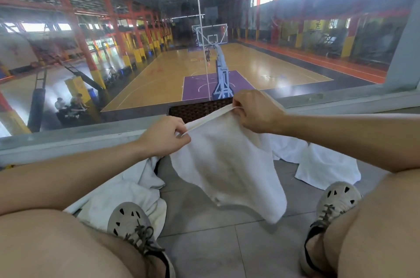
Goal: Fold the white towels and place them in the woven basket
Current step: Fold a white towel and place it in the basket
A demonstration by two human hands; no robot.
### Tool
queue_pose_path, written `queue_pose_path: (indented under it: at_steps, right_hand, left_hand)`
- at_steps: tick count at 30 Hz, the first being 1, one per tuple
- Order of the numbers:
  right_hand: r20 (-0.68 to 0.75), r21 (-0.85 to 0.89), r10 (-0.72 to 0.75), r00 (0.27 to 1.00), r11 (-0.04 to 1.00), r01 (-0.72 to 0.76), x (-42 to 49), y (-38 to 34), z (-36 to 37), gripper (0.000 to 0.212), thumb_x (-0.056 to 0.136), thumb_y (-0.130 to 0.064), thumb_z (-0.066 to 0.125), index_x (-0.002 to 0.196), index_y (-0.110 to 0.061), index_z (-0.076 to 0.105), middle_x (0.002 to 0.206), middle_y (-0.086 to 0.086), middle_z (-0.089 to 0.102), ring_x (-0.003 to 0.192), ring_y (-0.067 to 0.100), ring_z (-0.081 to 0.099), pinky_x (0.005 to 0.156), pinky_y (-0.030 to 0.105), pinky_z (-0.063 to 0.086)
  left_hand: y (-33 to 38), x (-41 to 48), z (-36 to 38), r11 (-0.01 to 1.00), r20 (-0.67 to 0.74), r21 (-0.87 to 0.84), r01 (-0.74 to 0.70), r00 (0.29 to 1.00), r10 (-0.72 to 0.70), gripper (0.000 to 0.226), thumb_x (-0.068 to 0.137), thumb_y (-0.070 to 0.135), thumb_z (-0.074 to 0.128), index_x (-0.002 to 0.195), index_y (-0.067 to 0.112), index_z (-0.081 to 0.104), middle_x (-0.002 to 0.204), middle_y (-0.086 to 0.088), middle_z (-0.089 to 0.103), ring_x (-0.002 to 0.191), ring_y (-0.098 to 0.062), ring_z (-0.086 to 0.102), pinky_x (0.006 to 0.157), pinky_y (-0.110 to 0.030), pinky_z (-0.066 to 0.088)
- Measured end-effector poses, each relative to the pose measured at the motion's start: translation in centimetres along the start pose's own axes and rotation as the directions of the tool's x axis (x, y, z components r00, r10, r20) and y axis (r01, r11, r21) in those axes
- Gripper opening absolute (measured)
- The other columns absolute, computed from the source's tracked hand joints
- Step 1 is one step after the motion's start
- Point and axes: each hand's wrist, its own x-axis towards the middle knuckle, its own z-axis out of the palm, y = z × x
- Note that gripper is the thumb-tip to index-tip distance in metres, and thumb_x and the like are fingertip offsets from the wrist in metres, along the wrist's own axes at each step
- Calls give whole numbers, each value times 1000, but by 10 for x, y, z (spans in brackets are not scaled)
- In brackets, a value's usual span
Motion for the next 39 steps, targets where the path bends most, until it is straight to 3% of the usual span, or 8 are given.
queue_pose_path:
  at_steps: [5, 14, 19, 23, 28, 31, 34, 39]
  right_hand:
    - [43, -58, 75, 996, 996, -73, -5, 21, 4, 18, 103, -21, 64, 85, -19, 66, 88, 3, 69, 82, 26, 64, 77, 42, 55]
    - [43, -14, 155, 987, 988, -155, -10, 39, 3, 24, 102, -19, 64, 81, -26, 54, 88, -1, 64, 84, 24, 61, 76, 41, 52]
    - [167, -31, 155, 974, 988, -152, -18, 44, 4, 26, 100, -19, 66, 77, -25, 56, 80, -2, 64, 81, 24, 60, 77, 41, 54]
    - [117, 4, 166, 979, 986, -167, -19, 45, 1, 20, 100, -19, 67, 82, -23, 59, 83, 0, 67, 84, 26, 62, 76, 40, 53]
    - [38, 38, 163, 986, 986, -165, -17, 47, -2, 6, 99, -18, 66, 94, -19, 65, 95, 0, 70, 90, 24, 62, 78, 38, 51]
    - [22, 49, 181, 983, 982, -182, -17, 51, -1, 7, 98, -16, 62, 92, -18, 65, 92, 0, 69, 88, 23, 63, 76, 37, 51]
    - [-9, 63, 205, 979, 977, -204, -19, 59, -1, 9, 96, -14, 61, 89, -20, 64, 89, -2, 69, 87, 24, 63, 72, 35, 47]
    - [-45, 83, 165, 985, 983, -161, -22, 63, -6, 9, 96, -14, 61, 90, -21, 61, 92, 0, 68, 87, 26, 61, 74, 37, 47]
  left_hand:
    - [-5, 4, -6, 999, -219, -5, 50, 974, -50, 49, 97, 54, 75, 58, 25, 70, 74, 7, 68, 74, -9, 63, 67, -20, 40]
    - [-20, 3, -17, 1000, -157, -24, 2, 988, -6, 7, 94, 31, 82, 97, 26, 86, 94, 21, 72, 89, 10, 63, 71, -12, 40]
    - [-16, 1, -28, 979, -311, -199, 39, 945, -101, 17, 88, 43, 87, 88, 26, 85, 81, 13, 77, 77, -12, 68, 69, -35, 52]
    - [-13, 0, -38, 988, -336, -153, -20, 941, -33, 30, 83, 55, 87, 74, 28, 79, 62, 0, 67, 62, -29, 54, 58, -43, 40]
    - [-9, 0, -42, 990, -362, -25, -140, 924, 122, 54, 81, 67, 82, 61, 20, 68, 55, 0, 58, 53, -22, 49, 52, -43, 39]
    - [-4, 1, -44, 974, -395, -140, -177, 912, 109, 29, 82, 44, 91, 72, 18, 81, 73, 6, 73, 67, -17, 66, 63, -40, 53]
    - [-5, 4, -46, 971, -280, -215, -108, 959, 45, 7, 83, 25, 93, 85, 22, 87, 88, 10, 79, 82, -13, 73, 75, -35, 59]
    - [-14, 7, -43, 970, -18, -235, 65, 997, -71, 9, 79, 24, 95, 86, 25, 88, 94, 18, 79, 89, -6, 73, 77, -28, 55]
